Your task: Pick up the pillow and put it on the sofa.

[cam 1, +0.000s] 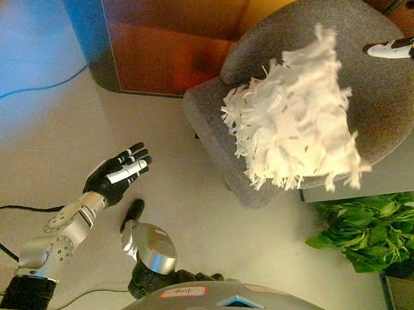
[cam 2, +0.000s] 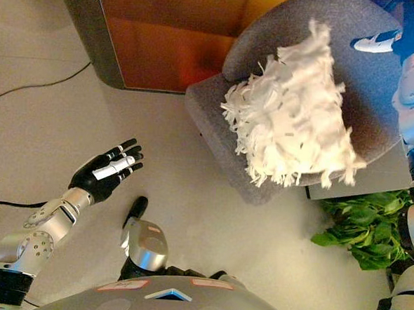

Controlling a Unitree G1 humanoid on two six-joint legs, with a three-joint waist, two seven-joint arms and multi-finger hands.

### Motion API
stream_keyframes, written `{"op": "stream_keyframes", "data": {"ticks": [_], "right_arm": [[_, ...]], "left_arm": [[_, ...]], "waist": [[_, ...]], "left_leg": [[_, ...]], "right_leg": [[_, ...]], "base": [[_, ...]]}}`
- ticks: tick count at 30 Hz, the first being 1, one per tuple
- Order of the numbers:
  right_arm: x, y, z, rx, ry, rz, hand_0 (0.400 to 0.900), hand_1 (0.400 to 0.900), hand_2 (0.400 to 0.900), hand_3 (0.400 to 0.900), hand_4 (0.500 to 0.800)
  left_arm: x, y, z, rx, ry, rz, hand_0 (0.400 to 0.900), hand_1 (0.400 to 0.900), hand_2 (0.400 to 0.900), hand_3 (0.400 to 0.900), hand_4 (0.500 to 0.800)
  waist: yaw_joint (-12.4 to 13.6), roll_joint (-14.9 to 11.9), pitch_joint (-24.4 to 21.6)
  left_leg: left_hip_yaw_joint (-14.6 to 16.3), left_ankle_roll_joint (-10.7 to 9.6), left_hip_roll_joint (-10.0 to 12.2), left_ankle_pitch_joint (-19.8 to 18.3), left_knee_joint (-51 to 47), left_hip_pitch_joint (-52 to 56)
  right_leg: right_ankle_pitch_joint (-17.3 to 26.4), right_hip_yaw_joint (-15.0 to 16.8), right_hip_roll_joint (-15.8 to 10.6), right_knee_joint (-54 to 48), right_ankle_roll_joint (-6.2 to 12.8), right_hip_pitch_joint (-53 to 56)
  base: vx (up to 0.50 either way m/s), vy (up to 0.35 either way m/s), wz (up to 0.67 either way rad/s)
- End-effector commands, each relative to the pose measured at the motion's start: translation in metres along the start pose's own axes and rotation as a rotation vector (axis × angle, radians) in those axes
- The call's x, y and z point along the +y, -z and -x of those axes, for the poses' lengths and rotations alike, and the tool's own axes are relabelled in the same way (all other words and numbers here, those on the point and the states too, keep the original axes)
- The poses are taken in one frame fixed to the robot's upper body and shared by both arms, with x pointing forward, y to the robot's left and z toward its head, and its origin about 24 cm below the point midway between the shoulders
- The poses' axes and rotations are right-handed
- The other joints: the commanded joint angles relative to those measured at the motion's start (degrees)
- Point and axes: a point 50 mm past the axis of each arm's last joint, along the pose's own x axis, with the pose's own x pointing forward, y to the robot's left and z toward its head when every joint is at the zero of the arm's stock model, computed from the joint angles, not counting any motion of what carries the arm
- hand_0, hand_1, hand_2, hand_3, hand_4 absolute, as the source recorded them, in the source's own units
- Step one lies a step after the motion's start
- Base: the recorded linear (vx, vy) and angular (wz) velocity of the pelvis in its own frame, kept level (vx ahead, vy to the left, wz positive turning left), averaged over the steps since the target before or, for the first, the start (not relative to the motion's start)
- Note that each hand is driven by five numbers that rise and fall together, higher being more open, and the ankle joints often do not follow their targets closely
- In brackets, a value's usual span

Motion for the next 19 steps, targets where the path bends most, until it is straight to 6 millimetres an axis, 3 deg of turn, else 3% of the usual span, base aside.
{"op": "stream_keyframes", "data": {"ticks": [1, 10, 16, 19], "right_arm": [[-0.052, -0.028, -0.006, -0.113, 0.260, -0.089, 0.900, 0.900, 0.900, 0.900, 0.800], [-0.025, -0.041, 0.024, -0.267, 0.249, -0.312, 0.900, 0.900, 0.900, 0.900, 0.800], [0.013, -0.047, 0.069, -0.360, 0.141, -0.489, 0.900, 0.900, 0.900, 0.900, 0.800], [0.028, -0.039, 0.096, -0.370, 0.064, -0.565, 0.900, 0.900, 0.900, 0.900, 0.800]], "left_arm": [[-0.044, -0.041, -0.008, -0.186, 0.223, -0.103, 0.900, 0.900, 0.900, 0.900, 0.800], [-0.056, -0.034, -0.017, -0.215, 0.251, -0.092, 0.900, 0.900, 0.900, 0.900, 0.800], [-0.059, -0.035, -0.024, -0.291, 0.211, -0.078, 0.900, 0.900, 0.900, 0.900, 0.800], [-0.062, -0.033, -0.027, -0.323, 0.179, -0.061, 0.900, 0.900, 0.900, 0.900, 0.800]], "waist": [[0.29, 1.64, -4.67], [-5.90, 3.96, -6.00], [-11.30, 5.80, -6.36], [-13.91, 6.95, -6.81]], "left_leg": [[4.56, 6.48, -0.56, -3.52, -2.52, 5.15], [8.05, 7.48, -0.79, -4.32, -2.79, 7.30], [11.13, 8.32, -0.92, -5.06, -2.65, 8.74], [12.99, 8.56, -1.15, -5.06, -2.72, 9.40]], "right_leg": [[7.71, 1.99, -5.96, 1.73, 4.24, -3.66], [8.83, 6.18, -6.14, 2.68, 4.24, -5.62], [8.72, 10.09, -6.23, 3.26, 4.24, -7.55], [8.28, 11.98, -6.33, 3.00, 4.24, -8.27]], "base": [[-0.03, 0.054, -0.20], [-0.07, 0.038, -0.28], [-0.09, 0.030, -0.37], [-0.08, 0.063, -0.33]]}}
